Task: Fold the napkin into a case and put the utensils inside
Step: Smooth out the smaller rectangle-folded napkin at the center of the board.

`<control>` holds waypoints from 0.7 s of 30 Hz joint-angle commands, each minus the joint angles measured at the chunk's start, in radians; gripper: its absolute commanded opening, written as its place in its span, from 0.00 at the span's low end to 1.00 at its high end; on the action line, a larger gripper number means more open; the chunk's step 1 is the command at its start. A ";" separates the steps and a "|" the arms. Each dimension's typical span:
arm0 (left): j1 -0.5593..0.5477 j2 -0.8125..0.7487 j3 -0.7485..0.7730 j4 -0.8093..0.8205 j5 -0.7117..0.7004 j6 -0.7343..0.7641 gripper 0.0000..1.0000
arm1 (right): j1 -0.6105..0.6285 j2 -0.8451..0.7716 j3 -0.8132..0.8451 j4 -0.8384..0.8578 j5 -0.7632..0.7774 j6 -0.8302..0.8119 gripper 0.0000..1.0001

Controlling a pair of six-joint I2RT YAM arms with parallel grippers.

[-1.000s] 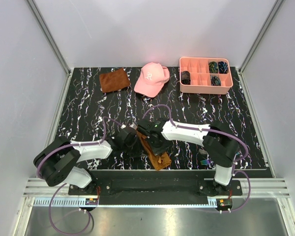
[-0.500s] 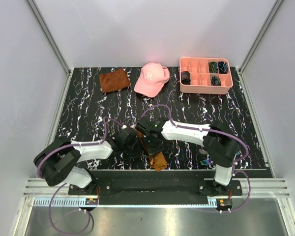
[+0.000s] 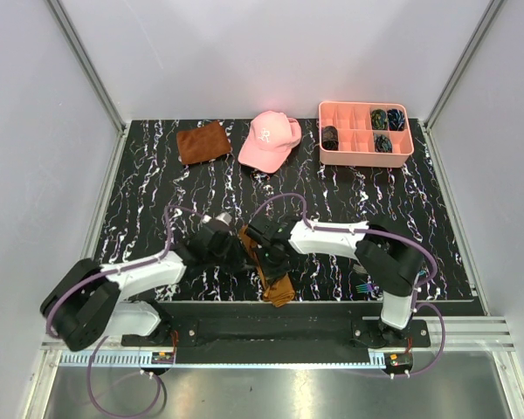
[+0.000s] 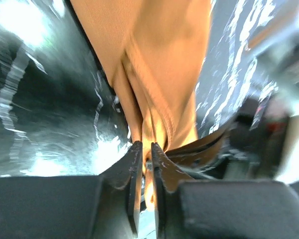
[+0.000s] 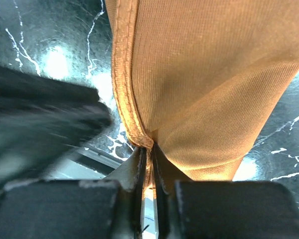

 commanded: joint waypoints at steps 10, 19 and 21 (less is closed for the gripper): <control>0.147 0.066 0.146 0.075 0.149 0.036 0.16 | -0.003 -0.033 -0.114 0.117 0.019 0.036 0.11; 0.141 0.229 0.145 0.204 0.243 0.012 0.12 | -0.005 -0.039 -0.111 0.137 0.000 0.044 0.03; 0.141 0.235 0.138 0.189 0.230 0.044 0.10 | -0.006 -0.044 -0.114 0.138 0.000 0.047 0.03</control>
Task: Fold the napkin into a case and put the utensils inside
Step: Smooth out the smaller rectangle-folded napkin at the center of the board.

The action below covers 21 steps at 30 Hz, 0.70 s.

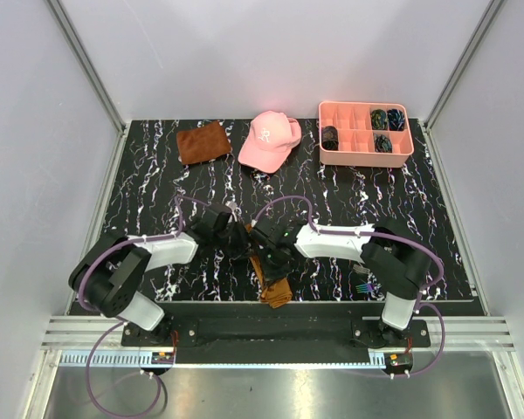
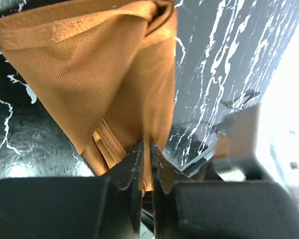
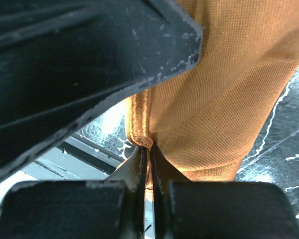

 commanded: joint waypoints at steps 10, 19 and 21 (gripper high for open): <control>0.051 0.084 0.024 -0.089 -0.047 0.241 0.07 | -0.021 -0.088 -0.094 0.017 -0.033 0.022 0.20; 0.050 0.087 0.063 -0.118 -0.076 0.288 0.06 | -0.102 -0.267 -0.105 0.017 -0.097 0.055 0.50; 0.050 0.081 0.063 -0.138 -0.079 0.288 0.06 | -0.138 -0.279 -0.090 0.023 -0.111 0.049 0.52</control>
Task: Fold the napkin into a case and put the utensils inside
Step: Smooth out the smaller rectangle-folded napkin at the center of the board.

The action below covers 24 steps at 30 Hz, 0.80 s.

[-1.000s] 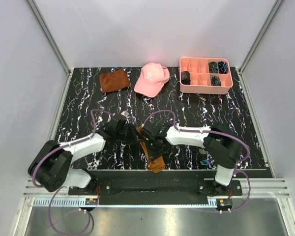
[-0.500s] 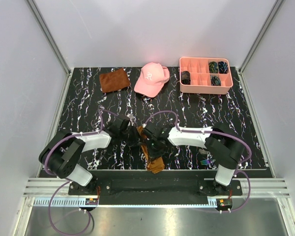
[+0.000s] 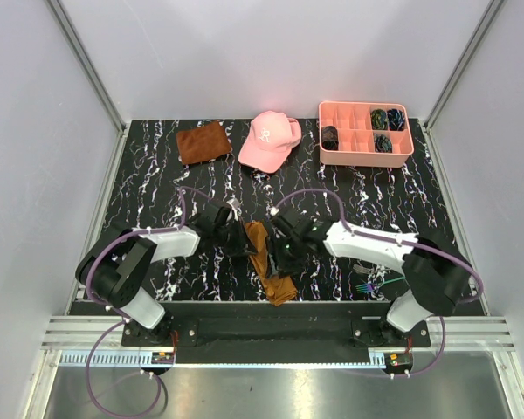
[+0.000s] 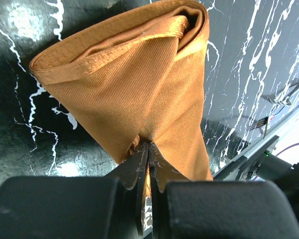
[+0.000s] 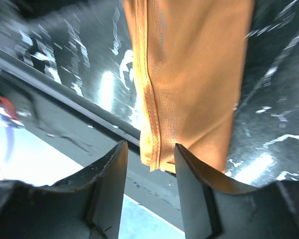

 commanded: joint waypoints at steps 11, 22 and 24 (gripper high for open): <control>0.008 -0.008 0.013 -0.073 -0.091 0.047 0.06 | -0.102 0.157 0.076 0.232 -0.168 0.049 0.12; 0.008 0.035 0.036 -0.084 -0.127 0.062 0.05 | -0.102 0.039 -0.078 0.210 -0.125 0.019 0.12; 0.013 0.038 0.047 -0.091 -0.127 0.066 0.05 | -0.102 0.007 -0.056 0.148 -0.122 -0.003 0.14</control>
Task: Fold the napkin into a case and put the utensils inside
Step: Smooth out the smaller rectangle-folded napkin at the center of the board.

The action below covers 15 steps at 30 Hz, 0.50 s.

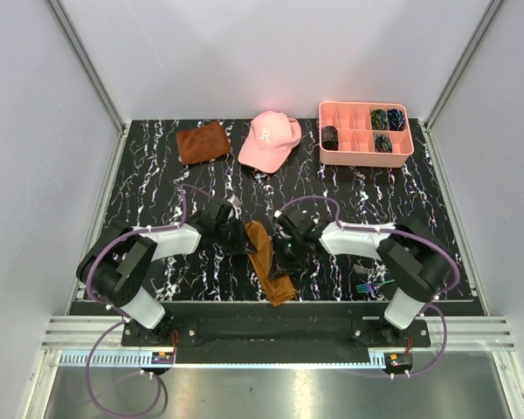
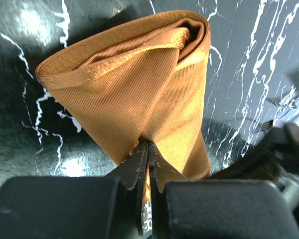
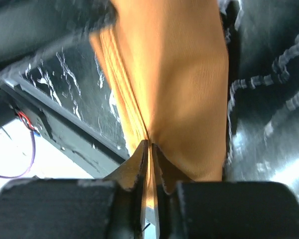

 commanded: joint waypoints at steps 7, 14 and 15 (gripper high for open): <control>0.014 0.051 0.035 -0.049 -0.104 0.048 0.05 | 0.033 -0.129 -0.101 0.073 -0.087 0.060 0.18; 0.025 0.079 0.039 -0.040 -0.109 0.046 0.05 | 0.027 -0.085 -0.186 0.115 -0.056 0.033 0.18; 0.028 0.079 0.041 -0.043 -0.110 0.048 0.05 | 0.026 -0.107 -0.170 0.078 -0.014 0.017 0.18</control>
